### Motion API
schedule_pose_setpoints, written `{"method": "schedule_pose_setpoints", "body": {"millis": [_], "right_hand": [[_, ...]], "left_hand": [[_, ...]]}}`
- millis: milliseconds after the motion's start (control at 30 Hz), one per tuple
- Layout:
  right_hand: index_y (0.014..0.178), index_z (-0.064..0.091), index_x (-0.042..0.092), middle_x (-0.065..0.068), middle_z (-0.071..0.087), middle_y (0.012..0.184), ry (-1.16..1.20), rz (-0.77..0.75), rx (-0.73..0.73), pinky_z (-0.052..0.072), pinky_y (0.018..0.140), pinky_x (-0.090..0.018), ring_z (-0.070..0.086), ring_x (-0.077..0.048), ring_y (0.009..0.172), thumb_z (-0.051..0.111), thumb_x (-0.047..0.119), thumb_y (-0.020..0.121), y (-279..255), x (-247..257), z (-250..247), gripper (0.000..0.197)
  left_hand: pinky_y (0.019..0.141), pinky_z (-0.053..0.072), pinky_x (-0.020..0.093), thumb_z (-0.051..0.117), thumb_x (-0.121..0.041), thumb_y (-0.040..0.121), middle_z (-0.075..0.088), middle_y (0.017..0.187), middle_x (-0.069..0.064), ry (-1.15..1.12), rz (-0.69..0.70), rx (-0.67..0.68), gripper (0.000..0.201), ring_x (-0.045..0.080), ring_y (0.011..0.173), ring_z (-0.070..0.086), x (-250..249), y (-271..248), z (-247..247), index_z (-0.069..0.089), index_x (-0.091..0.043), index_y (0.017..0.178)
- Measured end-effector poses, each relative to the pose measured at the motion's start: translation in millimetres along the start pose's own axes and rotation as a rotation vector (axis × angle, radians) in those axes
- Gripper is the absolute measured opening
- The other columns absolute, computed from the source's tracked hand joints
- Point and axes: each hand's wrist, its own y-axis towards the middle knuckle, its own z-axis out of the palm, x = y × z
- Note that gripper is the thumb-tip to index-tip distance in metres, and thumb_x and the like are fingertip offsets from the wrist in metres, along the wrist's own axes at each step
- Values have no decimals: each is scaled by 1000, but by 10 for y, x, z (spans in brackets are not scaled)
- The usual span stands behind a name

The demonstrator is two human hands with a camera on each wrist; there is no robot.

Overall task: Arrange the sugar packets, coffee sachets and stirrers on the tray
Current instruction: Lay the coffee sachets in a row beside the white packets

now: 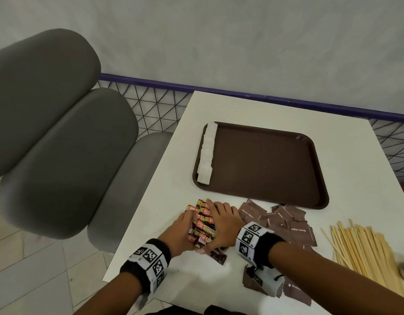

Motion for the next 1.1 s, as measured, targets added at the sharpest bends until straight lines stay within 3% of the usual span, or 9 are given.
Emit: {"method": "schedule_pose_setpoints", "body": {"millis": [133,267,333,533,667,767,867,1000,1100], "right_hand": [[147,3,13,-8,32,139,21,16,10,28,108,-43,34,-27,125,72,61,59,17,111,-41,122],[143,15,12,-7,34,134,73,58,10,32,102,-41,34,-26,121,69,46,67,21,218,-8,99],[138,23,13,-7,36,131,152,78,21,33,100,-39,35,-26,120,68,40,70,41,251,0,86],[129,34,11,-10,41,127,145,77,62,38,93,-38,42,-28,115,64,29,76,134,256,-50,63],[126,36,9,-11,45,125,155,75,90,40,93,-38,44,-30,113,63,25,77,159,261,-51,58],[126,36,10,-12,46,124,158,42,96,41,93,-38,46,-30,112,62,24,77,184,257,-70,57],[122,40,11,-11,52,118,294,88,62,41,84,-31,52,-30,108,65,24,76,224,165,-165,53],[100,52,16,-2,62,94,905,197,-4,49,85,-31,60,-22,92,73,10,70,286,-32,-412,37],[105,56,12,-1,64,87,1253,158,-43,49,92,-38,61,-18,85,70,-1,71,362,-25,-619,39]], "left_hand": [[75,36,17,79,-13,67,37,101,-4,-9,-18,-49,62,12,87,42,15,74,27,30,-20,104],[81,49,31,73,-5,70,40,104,1,-50,-44,-102,53,21,89,49,0,136,62,37,-12,108],[82,49,31,67,-4,76,46,104,4,-67,-57,-176,45,22,92,52,-24,161,54,41,-9,112],[73,49,35,55,17,72,47,84,2,-411,-52,-231,44,20,79,50,-17,116,-63,40,-22,86],[76,52,21,55,-1,88,57,89,1,-435,-1,-368,27,14,84,62,55,14,-191,43,-25,91],[80,52,25,49,-18,96,62,92,3,-593,-32,-530,6,17,85,65,154,-16,-298,48,-20,102],[80,50,27,43,-22,98,61,95,4,-723,-73,-648,7,20,87,62,241,12,-412,49,-23,98],[83,48,27,39,-34,98,57,106,3,-686,-95,-578,16,18,96,58,160,138,-446,48,-23,106],[95,46,37,36,-53,87,52,124,5,-626,-69,-404,51,19,113,53,-42,290,-405,38,-23,128]]}}
